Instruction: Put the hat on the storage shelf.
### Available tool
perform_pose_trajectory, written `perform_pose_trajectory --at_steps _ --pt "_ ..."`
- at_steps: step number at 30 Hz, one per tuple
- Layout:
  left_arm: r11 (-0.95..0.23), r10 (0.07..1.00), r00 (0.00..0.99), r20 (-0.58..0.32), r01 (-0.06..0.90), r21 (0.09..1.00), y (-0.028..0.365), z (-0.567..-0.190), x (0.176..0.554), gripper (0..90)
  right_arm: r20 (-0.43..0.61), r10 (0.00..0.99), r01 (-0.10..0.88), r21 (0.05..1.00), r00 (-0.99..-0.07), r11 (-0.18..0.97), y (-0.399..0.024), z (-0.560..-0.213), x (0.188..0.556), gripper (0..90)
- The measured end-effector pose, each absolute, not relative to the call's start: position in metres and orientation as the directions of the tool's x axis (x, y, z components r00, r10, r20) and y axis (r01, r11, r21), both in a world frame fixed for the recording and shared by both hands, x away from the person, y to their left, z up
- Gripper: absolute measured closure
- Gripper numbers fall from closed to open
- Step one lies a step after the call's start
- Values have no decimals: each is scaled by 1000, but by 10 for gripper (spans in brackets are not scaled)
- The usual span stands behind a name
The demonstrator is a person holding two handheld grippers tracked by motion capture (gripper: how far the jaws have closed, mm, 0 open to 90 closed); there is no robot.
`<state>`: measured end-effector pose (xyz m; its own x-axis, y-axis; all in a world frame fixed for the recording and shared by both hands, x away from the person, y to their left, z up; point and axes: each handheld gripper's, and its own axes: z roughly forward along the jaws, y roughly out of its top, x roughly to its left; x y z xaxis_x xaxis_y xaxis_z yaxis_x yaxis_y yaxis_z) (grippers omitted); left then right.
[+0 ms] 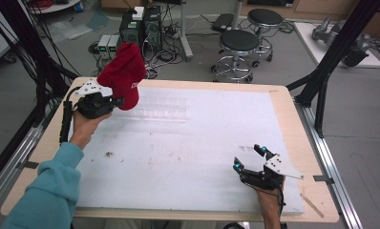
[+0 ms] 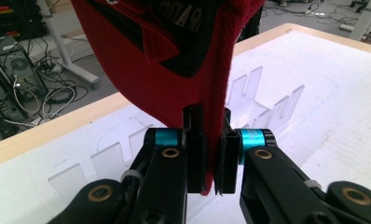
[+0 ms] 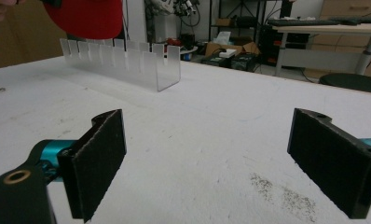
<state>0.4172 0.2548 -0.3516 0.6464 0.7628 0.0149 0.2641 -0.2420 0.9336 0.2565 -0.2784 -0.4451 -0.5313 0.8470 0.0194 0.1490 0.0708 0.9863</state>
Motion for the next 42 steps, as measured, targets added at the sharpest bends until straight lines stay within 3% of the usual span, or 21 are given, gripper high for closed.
perform_pose_trajectory --at_steps 6,24,30,42 --pt "-236 774 633 7 279 931 252 -357 416 852 45 847 133 991 -530 30 -276 -448 259 105" --pt "-241 791 612 3 307 921 247 -388 410 851 15 842 116 992 -540 57 -273 -451 260 105" --pt "-260 790 613 21 304 917 246 -391 407 851 -39 867 73 994 -497 86 -269 -452 254 105" --pt "-204 799 601 -28 315 927 253 -399 403 838 -40 878 76 993 -476 87 -267 -452 253 105"
